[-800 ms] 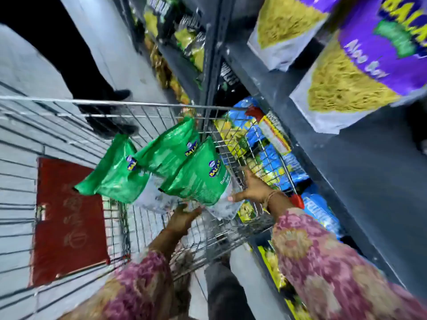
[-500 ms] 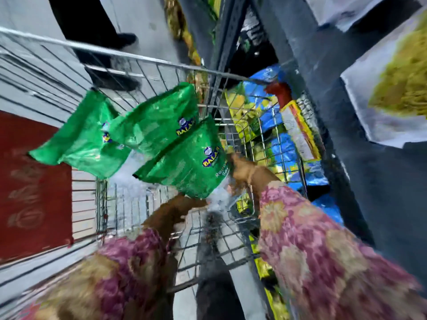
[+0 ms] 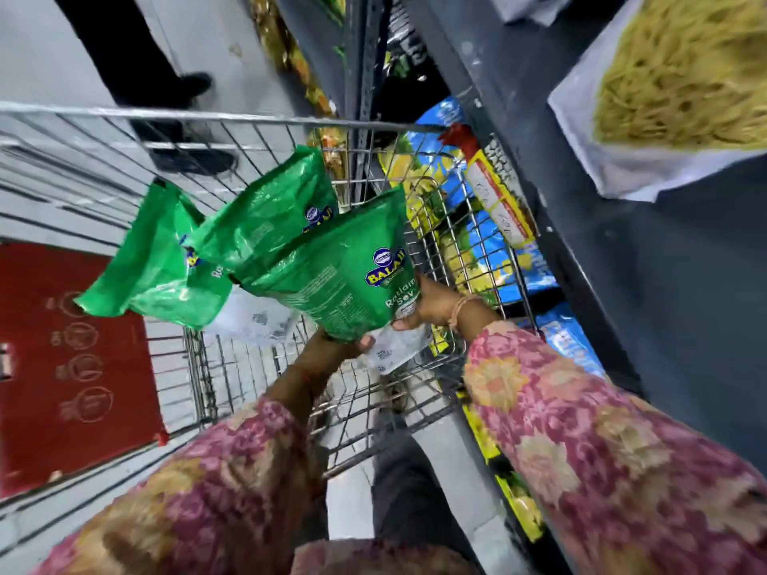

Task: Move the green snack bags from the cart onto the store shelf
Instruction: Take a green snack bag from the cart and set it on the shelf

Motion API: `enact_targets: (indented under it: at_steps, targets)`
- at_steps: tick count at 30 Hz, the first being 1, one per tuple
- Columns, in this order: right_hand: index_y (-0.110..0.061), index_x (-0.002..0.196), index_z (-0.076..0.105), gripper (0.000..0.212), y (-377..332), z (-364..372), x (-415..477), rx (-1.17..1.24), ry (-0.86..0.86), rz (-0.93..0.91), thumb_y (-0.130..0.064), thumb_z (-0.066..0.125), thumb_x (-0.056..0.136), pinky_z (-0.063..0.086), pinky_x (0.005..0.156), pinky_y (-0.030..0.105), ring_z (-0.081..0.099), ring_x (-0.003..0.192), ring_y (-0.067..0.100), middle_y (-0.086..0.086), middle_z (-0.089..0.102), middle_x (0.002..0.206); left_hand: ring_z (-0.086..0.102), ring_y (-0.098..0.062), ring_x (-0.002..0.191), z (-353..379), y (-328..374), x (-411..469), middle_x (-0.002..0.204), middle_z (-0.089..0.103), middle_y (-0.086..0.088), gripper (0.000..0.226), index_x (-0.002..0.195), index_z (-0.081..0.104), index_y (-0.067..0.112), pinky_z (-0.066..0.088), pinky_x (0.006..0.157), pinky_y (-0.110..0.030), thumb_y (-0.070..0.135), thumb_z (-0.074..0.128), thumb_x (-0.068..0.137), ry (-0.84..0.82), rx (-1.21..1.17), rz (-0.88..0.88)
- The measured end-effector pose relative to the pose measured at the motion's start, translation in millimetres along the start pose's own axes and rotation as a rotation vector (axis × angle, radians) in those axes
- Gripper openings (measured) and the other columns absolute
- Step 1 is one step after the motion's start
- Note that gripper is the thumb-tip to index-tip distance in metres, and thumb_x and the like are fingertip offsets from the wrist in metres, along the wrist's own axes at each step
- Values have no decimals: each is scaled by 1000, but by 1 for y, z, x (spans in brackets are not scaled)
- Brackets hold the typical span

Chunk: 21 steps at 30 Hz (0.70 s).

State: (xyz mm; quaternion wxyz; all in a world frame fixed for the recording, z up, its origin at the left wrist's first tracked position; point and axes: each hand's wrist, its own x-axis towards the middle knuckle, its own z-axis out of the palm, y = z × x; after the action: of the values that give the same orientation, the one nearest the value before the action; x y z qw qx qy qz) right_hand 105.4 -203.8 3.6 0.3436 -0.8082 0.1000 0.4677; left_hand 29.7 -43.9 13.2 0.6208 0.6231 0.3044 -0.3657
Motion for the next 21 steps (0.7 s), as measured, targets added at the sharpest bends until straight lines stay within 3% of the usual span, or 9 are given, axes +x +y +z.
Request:
enact_targets:
  at_steps: [3,4,6,8,11,14,17,19,21]
  targets:
    - [-9,142,2,105,-7,9,-40,184,89,-114,-12,76,67,24,114,34,27,137,32,15,29,149,51,-27,118,-20,4,-26,110,58,-8,48,119,47,1,44,89,-28,3,68,76,34,-24,150]
    - [-8,142,3,107,-7,14,-53,240,148,-169,-13,78,66,24,114,33,30,136,31,15,31,147,51,-28,117,-25,6,-34,112,58,-8,52,117,45,3,43,92,-29,8,72,72,49,-21,224]
    - [-7,140,6,104,-9,24,-82,363,270,-254,-13,78,66,29,111,29,40,130,25,12,40,142,52,-27,113,-32,21,-55,118,58,-14,61,116,46,6,49,83,-19,18,72,63,4,6,414]
    - [-7,136,17,89,-16,32,-116,530,385,-348,-6,75,68,36,102,22,48,118,15,4,50,128,55,-22,106,-34,39,-77,119,58,-19,64,114,48,10,49,88,-19,25,72,57,-61,40,605]
    - [-4,128,32,74,-19,41,-170,766,587,-462,-3,74,67,50,80,11,60,95,2,2,59,113,58,1,85,-24,73,-110,114,60,-17,67,120,46,3,46,81,-4,20,73,61,-216,168,798]
    - [-5,122,38,65,-12,39,-224,945,808,-555,4,71,67,54,78,18,64,89,3,6,62,109,60,15,87,8,103,-140,112,59,1,66,123,44,9,47,82,-4,14,71,63,-427,210,908]
    - [-4,120,41,67,9,26,-273,985,1062,-589,-6,73,61,52,92,34,61,105,23,17,60,120,59,19,81,59,122,-162,111,57,-3,52,117,44,10,46,79,-2,1,69,73,-571,302,988]
    - [-3,119,42,67,30,15,-299,981,1206,-595,-8,73,60,49,95,37,59,110,28,21,58,124,59,12,87,100,135,-175,114,55,-8,57,118,44,9,47,86,-8,13,75,70,-669,339,995]
    - [-1,118,40,66,55,2,-320,989,1333,-583,-5,74,62,51,92,30,60,106,21,19,58,123,58,-11,103,141,142,-183,119,56,-10,85,116,45,15,45,98,-28,52,81,48,-747,417,994]
